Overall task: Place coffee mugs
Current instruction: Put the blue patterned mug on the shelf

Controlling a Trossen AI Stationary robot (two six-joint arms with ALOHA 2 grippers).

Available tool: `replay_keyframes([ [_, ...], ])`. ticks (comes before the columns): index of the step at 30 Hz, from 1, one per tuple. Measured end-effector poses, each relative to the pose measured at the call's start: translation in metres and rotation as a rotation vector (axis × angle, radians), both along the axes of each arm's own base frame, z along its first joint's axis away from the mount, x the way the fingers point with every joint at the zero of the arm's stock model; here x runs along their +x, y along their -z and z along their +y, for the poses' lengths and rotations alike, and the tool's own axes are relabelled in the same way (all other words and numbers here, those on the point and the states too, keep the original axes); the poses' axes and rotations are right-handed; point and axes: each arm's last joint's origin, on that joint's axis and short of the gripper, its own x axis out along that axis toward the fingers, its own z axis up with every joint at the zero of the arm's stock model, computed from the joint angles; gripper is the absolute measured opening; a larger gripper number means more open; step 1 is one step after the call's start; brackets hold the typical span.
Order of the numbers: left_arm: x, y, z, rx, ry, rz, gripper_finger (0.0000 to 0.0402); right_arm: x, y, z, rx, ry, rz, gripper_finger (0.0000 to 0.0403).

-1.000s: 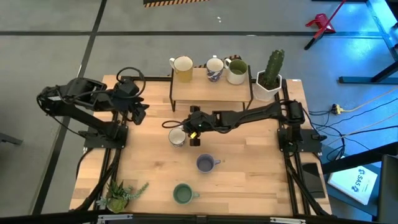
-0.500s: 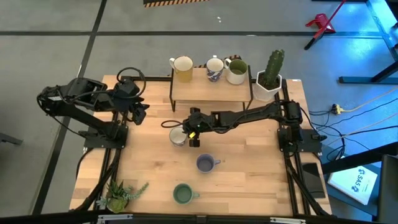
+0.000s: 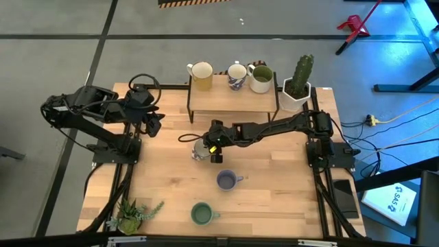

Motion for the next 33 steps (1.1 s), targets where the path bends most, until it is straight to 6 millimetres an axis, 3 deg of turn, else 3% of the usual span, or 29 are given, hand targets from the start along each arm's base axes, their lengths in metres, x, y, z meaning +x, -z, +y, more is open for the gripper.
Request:
replay_keyframes([
  [6, 0.000, 0.000, 0.000, 0.001, 0.000, 0.000, 0.0183, -0.001, -0.001, -0.001, 0.003, 0.010, 0.005, 0.0031],
  [8, 0.000, 0.000, 0.000, 0.001, 0.000, 0.000, 0.0183, -0.001, -0.003, 0.000, 0.011, -0.011, 0.002, 0.0013],
  [17, 0.000, 0.000, 0.000, 0.009, 0.009, 0.006, 0.0183, 0.002, -0.013, -0.007, 0.052, -0.039, 0.050, 0.0004],
  [23, 0.000, 0.000, 0.000, 0.023, 0.023, 0.015, 0.0183, 0.002, -0.048, -0.015, 0.006, -0.105, 0.175, 0.0001],
  [33, 0.000, 0.000, 0.001, 0.060, 0.014, 0.019, 0.0182, -0.001, -0.107, -0.050, -0.016, -0.081, 0.166, 0.0000],
])
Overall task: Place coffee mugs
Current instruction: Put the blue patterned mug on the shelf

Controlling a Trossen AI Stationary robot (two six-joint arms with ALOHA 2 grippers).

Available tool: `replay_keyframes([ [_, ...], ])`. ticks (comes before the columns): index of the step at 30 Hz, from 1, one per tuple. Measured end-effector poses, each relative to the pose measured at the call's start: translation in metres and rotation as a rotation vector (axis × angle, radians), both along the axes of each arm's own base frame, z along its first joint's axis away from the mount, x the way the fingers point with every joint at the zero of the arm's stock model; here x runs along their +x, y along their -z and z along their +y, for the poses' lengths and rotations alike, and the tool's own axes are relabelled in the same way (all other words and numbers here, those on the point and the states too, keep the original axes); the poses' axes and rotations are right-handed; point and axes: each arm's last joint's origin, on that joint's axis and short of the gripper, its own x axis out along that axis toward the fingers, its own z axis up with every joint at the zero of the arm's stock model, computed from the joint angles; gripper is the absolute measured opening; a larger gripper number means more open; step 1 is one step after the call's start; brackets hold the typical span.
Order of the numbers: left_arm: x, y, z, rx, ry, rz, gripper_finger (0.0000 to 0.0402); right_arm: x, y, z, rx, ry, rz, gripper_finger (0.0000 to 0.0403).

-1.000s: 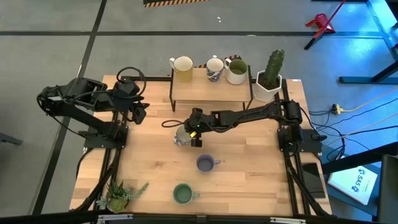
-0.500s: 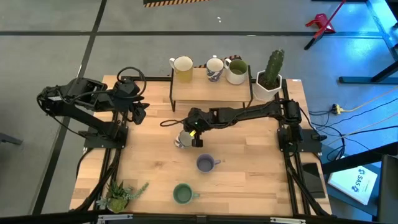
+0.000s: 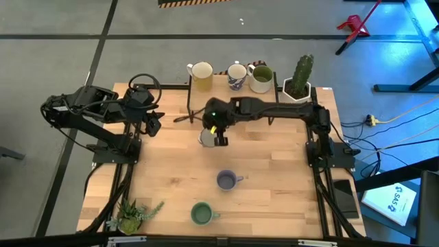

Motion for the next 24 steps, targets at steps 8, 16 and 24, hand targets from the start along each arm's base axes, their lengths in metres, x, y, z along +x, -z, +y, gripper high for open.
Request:
replay_keyframes([
  [8, 0.000, 0.000, 0.000, 0.002, -0.001, 0.000, 0.0182, -0.016, -0.051, -0.023, 0.007, 0.017, -0.004, 0.0000],
  [16, 0.000, 0.000, 0.001, 0.019, -0.014, -0.002, 0.0182, -0.033, -0.093, -0.058, -0.051, 0.112, -0.094, 0.0000],
  [24, 0.000, 0.000, 0.001, 0.019, -0.013, -0.001, 0.0182, -0.047, -0.091, -0.103, -0.048, 0.224, -0.062, 0.0000],
])
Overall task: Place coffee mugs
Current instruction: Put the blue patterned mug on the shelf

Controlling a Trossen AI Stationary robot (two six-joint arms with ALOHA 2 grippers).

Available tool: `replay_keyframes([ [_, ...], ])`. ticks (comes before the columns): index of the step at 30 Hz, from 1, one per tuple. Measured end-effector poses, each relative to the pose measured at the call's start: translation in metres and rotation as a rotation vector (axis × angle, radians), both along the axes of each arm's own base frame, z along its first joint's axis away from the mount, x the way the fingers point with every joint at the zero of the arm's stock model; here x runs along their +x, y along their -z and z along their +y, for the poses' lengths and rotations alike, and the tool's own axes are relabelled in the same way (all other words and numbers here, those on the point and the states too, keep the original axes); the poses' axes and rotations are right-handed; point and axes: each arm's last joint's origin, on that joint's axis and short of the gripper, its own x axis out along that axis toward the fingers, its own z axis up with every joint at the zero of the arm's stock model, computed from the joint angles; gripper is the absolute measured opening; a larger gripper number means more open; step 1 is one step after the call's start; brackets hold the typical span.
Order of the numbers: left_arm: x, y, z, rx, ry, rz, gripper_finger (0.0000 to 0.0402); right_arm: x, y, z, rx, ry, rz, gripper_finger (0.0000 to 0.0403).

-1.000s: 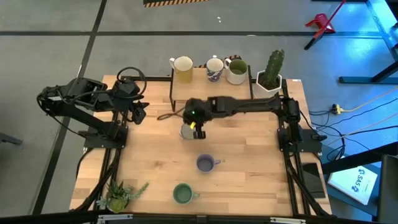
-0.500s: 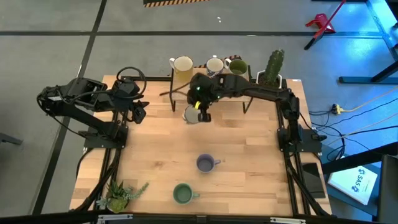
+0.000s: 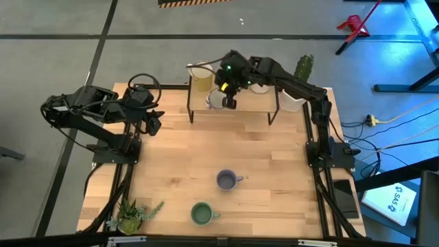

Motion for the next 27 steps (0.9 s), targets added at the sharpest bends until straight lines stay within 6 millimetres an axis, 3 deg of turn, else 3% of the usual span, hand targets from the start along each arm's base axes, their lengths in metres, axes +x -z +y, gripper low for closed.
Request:
replay_keyframes([
  [9, 0.000, 0.000, 0.000, 0.015, 0.016, 0.012, 0.0182, -0.002, 0.015, -0.025, 0.039, 0.014, 0.041, 0.0000],
  [27, 0.000, 0.000, 0.000, 0.043, 0.026, 0.026, 0.0182, 0.000, 0.013, -0.029, 0.029, 0.013, 0.001, 0.0000],
])
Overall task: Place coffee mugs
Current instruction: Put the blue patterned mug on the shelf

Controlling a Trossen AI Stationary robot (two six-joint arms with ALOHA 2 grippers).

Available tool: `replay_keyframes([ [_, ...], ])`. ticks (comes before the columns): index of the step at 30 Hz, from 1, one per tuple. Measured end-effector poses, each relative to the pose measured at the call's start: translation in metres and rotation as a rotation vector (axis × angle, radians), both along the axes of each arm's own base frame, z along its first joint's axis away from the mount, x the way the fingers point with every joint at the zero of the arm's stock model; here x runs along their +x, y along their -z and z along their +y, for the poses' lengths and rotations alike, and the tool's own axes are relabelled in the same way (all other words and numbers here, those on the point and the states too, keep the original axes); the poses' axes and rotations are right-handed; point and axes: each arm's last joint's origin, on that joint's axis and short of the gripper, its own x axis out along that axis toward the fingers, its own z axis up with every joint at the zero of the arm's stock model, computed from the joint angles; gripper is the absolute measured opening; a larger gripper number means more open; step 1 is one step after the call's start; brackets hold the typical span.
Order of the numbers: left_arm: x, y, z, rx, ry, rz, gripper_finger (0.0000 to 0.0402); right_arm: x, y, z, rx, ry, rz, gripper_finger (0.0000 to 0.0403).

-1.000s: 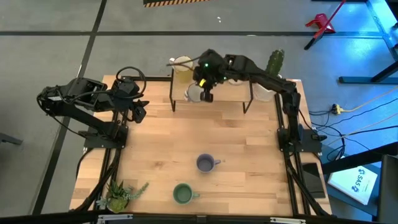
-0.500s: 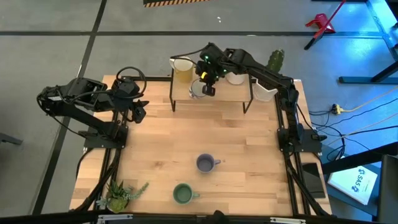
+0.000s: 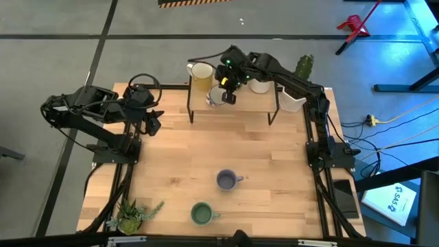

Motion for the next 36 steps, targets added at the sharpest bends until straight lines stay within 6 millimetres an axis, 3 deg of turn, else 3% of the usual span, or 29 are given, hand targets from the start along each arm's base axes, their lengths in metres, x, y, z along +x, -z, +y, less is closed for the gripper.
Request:
replay_keyframes([
  [18, -0.002, 0.001, 0.000, 0.006, -0.002, 0.022, 0.0183, 0.005, 0.009, -0.011, 0.001, 0.010, -0.001, 0.0003],
  [29, -0.002, 0.001, 0.000, 0.006, -0.003, 0.025, 0.0183, 0.009, 0.006, -0.013, -0.027, 0.010, -0.050, 0.0112],
  [36, -0.002, 0.001, 0.000, 0.006, -0.004, 0.025, 0.0183, 0.012, -0.001, -0.015, -0.069, 0.017, -0.118, 0.0125],
])
